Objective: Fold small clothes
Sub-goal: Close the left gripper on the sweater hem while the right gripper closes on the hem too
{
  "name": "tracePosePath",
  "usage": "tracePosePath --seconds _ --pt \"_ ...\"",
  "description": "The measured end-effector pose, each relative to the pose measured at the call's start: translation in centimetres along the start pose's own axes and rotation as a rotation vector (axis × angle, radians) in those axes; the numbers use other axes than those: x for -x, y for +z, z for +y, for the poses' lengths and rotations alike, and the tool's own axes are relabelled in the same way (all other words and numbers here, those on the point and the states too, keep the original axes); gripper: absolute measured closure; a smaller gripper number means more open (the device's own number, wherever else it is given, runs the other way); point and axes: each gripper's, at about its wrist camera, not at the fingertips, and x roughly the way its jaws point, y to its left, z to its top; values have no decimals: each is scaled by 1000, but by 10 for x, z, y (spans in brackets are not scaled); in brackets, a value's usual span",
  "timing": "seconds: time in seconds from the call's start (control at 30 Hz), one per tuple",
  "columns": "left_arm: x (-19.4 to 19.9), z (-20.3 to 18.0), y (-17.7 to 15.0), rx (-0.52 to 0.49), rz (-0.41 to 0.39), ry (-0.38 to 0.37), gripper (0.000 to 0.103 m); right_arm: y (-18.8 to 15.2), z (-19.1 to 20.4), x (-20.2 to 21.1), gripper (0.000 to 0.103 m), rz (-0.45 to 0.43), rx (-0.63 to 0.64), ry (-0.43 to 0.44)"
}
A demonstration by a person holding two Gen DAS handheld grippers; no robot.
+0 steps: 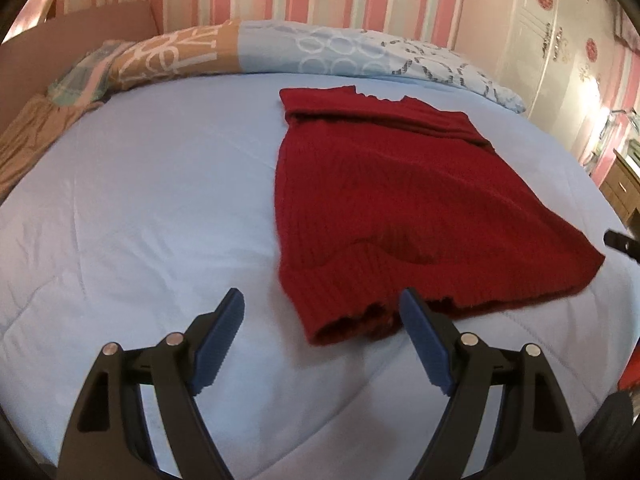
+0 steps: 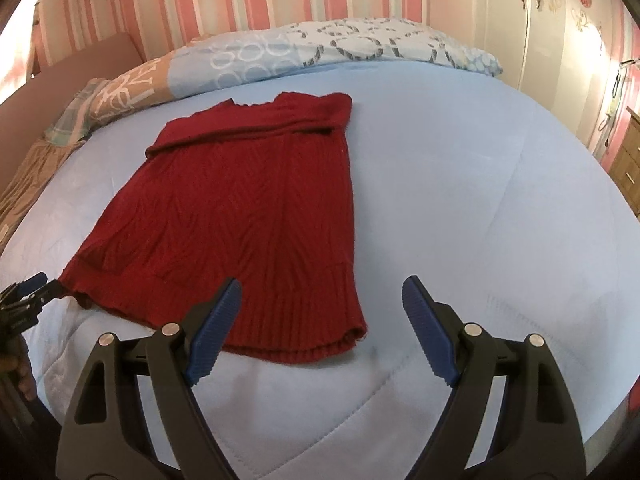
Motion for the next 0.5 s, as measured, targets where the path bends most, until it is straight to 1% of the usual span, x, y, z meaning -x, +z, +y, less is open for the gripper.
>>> tracePosePath --seconds 0.07,0.17,0.2,0.3,0.4,0.47,0.5 --pt "-7 -2 1 12 13 3 22 0 -2 -2 21 3 -2 6" --pt "-17 -3 -1 48 37 -9 25 0 -3 -7 21 12 -3 9" --pt "-20 -2 0 64 44 -20 36 0 -3 -9 21 16 -5 9" --pt "-29 -3 0 99 72 -49 57 -4 -5 -15 21 30 -7 12" --pt "-32 -8 -1 94 76 -57 72 -7 -8 -20 23 45 -11 13" --pt "-33 -11 -2 82 74 -60 80 -11 -11 -25 25 59 -17 13" --pt "-32 -12 -2 80 68 -56 82 -13 -13 -28 27 66 -21 12"
